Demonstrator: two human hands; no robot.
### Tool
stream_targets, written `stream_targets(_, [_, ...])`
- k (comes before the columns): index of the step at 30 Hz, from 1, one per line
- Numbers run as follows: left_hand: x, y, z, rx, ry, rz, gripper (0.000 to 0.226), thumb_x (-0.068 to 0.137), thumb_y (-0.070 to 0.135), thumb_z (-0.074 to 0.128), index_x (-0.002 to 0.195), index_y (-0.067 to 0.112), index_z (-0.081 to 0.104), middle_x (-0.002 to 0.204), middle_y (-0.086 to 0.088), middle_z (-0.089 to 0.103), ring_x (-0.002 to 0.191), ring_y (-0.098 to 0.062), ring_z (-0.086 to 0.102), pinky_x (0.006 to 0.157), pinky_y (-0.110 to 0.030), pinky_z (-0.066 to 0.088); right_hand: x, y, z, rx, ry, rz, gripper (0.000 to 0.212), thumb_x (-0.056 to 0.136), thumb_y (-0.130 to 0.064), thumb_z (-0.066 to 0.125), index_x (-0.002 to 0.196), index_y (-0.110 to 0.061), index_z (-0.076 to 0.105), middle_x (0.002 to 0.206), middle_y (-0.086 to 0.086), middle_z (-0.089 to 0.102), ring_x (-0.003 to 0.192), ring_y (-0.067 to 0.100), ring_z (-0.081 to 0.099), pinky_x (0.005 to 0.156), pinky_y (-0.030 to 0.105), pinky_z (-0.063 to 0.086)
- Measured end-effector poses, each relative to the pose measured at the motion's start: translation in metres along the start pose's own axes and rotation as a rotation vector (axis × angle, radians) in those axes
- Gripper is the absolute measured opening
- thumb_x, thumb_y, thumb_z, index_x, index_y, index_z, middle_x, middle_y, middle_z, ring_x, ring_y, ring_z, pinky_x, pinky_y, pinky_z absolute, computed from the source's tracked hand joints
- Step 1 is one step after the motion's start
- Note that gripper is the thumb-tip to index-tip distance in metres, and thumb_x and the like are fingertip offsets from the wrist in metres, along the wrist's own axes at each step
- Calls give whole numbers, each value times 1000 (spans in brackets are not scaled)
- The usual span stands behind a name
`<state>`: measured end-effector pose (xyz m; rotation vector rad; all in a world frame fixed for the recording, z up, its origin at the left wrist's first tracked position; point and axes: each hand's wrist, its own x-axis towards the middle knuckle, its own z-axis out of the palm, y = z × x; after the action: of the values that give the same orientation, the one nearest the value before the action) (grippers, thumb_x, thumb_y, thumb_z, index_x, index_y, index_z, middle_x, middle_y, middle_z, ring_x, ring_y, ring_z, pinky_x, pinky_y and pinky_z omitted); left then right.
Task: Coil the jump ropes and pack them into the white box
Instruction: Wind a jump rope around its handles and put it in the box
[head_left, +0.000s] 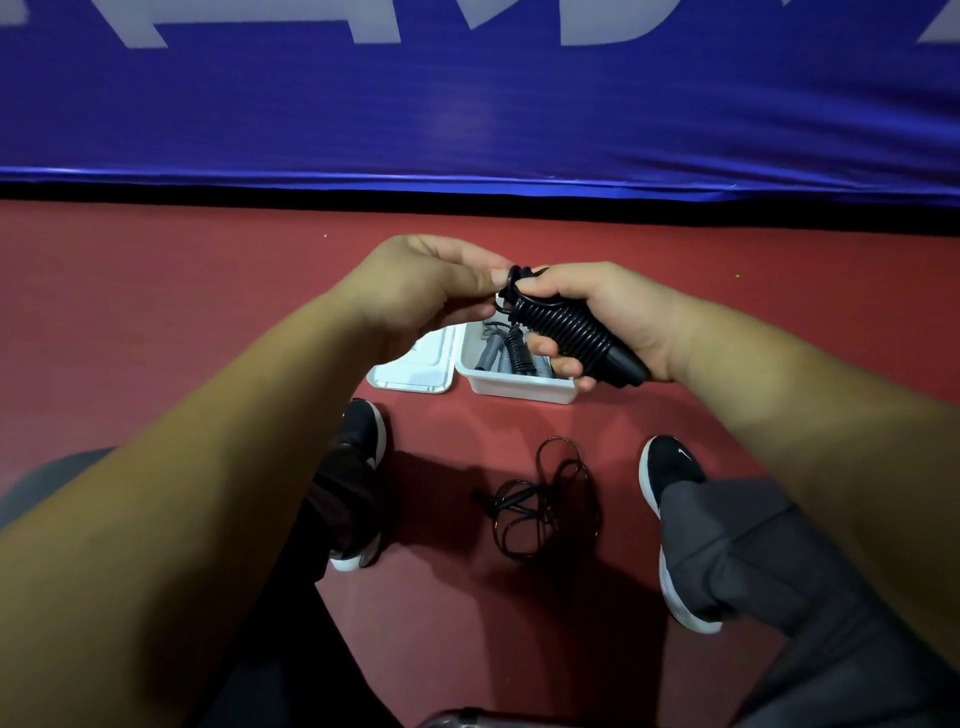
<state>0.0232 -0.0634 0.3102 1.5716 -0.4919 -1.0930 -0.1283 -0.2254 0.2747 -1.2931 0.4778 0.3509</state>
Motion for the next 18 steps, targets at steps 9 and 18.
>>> stream_targets(9, [1, -1, 3, 341, -40, 47, 10, 97, 1, 70, 102, -7, 75, 83, -12, 77, 75, -11, 75, 73, -17, 59, -2, 5, 3, -133, 83, 61, 54, 84, -57, 70, 114, -13, 65, 78, 10, 58, 53, 22, 50, 51, 30, 45])
stream_targets(18, [-4, 1, 3, 277, -255, -62, 8, 98, -2, 65, 104, -1, 69, 88, -11, 67, 77, -12, 66, 75, -18, 57, -15, 3, -1, -212, 26, 97, 28, 99, -44, 65, 106, -17, 63, 81, 12, 61, 52, 22, 51, 48, 27, 44])
